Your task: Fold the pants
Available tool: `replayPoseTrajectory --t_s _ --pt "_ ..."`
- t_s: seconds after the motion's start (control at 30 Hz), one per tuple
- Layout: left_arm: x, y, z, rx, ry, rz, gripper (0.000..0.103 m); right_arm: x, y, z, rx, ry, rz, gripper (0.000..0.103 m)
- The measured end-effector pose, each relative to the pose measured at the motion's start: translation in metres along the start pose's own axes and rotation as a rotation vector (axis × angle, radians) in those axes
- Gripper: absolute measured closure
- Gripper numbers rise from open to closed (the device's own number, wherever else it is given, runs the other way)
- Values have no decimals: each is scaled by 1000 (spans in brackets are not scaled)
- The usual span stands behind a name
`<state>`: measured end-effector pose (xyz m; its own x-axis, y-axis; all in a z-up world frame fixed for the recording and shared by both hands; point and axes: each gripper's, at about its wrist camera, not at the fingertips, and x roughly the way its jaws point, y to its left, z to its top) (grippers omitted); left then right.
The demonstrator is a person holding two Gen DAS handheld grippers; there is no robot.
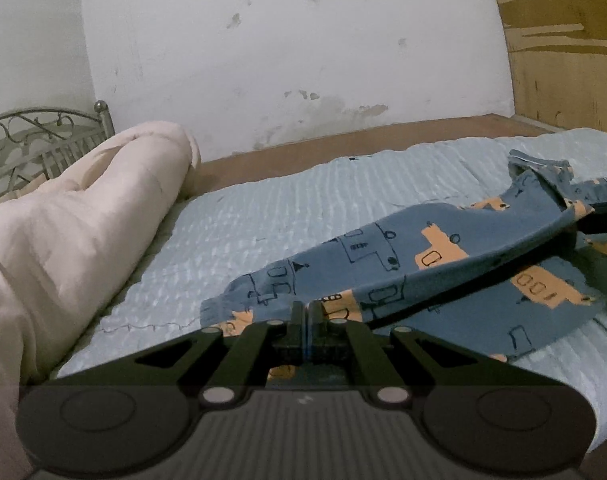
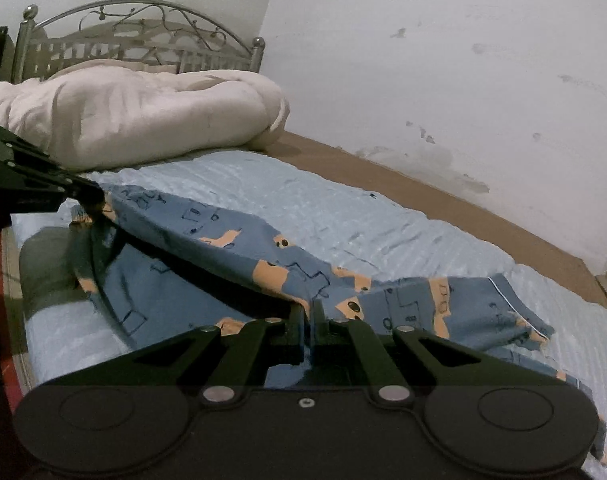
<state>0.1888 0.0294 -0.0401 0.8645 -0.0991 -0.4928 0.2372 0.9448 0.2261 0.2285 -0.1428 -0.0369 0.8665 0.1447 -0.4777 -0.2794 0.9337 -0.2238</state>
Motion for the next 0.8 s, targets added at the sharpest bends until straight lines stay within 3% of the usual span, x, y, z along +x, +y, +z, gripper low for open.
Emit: replayPoseTrajectory --t_s 0.3,0.8 --pt "-7 -6 -14 46 12 -36 103 -19 4 -14 -51 1 -24 103" --pt "-7 -5 -31 6 66 -61 103 -18 14 -46 -1 62 -18 103"
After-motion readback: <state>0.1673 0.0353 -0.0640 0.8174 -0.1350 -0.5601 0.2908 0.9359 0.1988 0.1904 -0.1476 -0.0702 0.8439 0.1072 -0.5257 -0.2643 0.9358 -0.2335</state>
